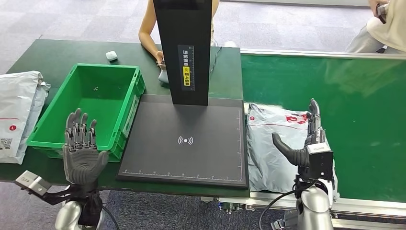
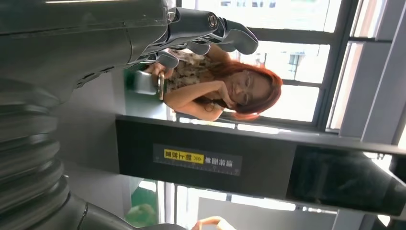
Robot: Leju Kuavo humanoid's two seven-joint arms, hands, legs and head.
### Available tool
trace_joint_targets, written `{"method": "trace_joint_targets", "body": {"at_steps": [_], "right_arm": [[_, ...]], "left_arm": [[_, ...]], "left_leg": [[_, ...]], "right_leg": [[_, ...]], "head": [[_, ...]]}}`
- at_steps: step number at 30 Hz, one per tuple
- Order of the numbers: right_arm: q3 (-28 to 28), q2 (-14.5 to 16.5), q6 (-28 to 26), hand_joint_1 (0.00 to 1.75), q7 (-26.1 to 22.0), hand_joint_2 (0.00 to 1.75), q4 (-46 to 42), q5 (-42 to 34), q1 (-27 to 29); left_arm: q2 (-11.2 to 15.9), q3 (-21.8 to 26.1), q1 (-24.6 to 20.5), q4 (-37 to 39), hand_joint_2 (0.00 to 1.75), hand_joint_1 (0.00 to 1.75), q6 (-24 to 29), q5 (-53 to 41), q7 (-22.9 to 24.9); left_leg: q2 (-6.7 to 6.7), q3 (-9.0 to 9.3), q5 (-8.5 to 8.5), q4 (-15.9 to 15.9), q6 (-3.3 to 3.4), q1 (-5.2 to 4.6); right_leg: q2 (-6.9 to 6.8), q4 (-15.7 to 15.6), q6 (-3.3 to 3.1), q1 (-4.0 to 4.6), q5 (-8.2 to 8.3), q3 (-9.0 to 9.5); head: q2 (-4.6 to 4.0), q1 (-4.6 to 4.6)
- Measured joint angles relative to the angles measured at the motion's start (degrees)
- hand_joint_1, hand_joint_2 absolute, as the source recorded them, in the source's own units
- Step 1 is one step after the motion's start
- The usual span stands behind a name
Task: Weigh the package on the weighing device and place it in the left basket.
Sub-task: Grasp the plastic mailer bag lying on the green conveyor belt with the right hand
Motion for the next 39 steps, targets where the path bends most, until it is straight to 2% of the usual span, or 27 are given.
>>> {"method": "trace_joint_targets", "body": {"at_steps": [9,39], "right_arm": [[2.37,1.03,-0.97,0.00,2.15,1.75,1.99,1.03,-4.98],[2.69,0.96,-2.79,0.00,1.15,1.75,5.75,2.05,-7.16]], "left_arm": [[0.02,1.26,0.32,-0.05,1.75,0.00,1.24,-0.10,0.00],[1.11,1.37,1.85,-0.62,1.75,0.00,3.79,1.14,0.00]], "left_leg": [[-0.02,0.00,0.03,0.00,0.00,0.00],[-0.03,0.00,0.02,0.01,-0.01,0.00]], "right_leg": [[-0.03,0.00,0.00,-0.01,0.00,0.02],[-0.05,0.00,0.00,0.00,0.00,0.00]], "head": [[0.00,0.01],[0.00,0.00]]}}
